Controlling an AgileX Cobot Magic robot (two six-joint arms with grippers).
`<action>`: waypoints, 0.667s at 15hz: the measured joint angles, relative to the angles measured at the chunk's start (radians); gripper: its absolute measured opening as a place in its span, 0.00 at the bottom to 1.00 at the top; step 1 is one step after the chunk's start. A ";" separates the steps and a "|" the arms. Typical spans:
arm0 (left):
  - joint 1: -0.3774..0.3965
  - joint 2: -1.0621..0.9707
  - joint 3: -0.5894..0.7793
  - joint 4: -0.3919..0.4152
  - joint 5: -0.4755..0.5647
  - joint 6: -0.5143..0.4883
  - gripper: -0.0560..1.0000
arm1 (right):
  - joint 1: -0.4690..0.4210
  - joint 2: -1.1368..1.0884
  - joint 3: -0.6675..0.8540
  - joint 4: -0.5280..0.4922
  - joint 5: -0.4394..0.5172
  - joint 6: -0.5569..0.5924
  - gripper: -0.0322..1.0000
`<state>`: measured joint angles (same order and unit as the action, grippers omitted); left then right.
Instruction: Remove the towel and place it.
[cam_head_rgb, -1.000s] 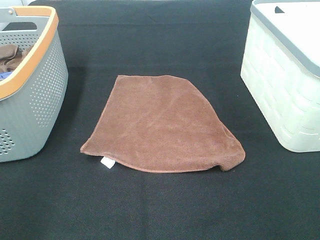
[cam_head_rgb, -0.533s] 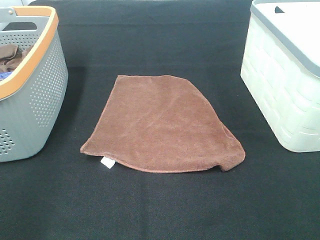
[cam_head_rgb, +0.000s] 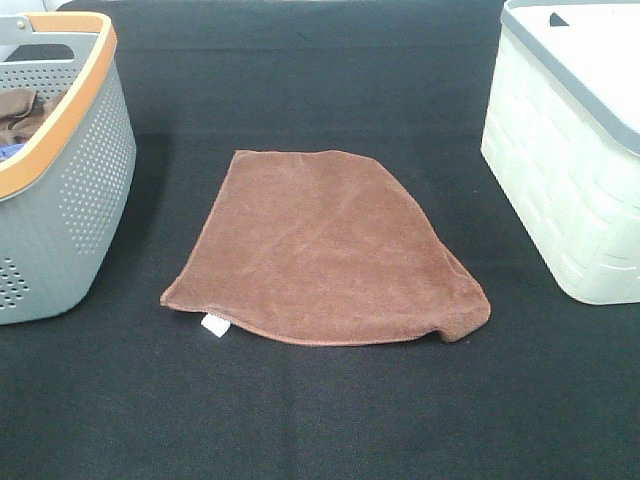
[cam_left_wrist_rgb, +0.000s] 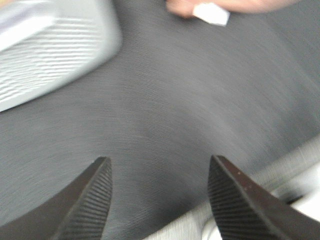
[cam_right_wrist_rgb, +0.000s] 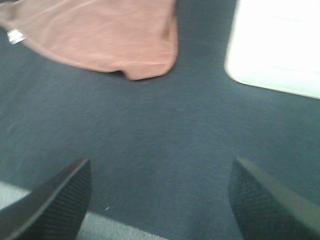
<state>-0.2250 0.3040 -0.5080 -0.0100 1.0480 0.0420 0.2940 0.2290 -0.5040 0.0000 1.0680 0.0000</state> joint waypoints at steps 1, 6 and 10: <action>0.055 -0.052 0.000 0.000 -0.001 0.000 0.58 | -0.065 -0.007 0.000 0.000 0.000 0.000 0.73; 0.217 -0.301 0.000 0.000 0.000 0.000 0.58 | -0.263 -0.175 0.000 0.000 0.000 0.000 0.73; 0.221 -0.309 0.000 0.000 0.000 0.000 0.58 | -0.265 -0.233 0.000 0.000 0.001 0.000 0.73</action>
<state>-0.0040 -0.0050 -0.5080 -0.0100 1.0480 0.0420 0.0290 -0.0040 -0.5040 0.0000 1.0690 0.0000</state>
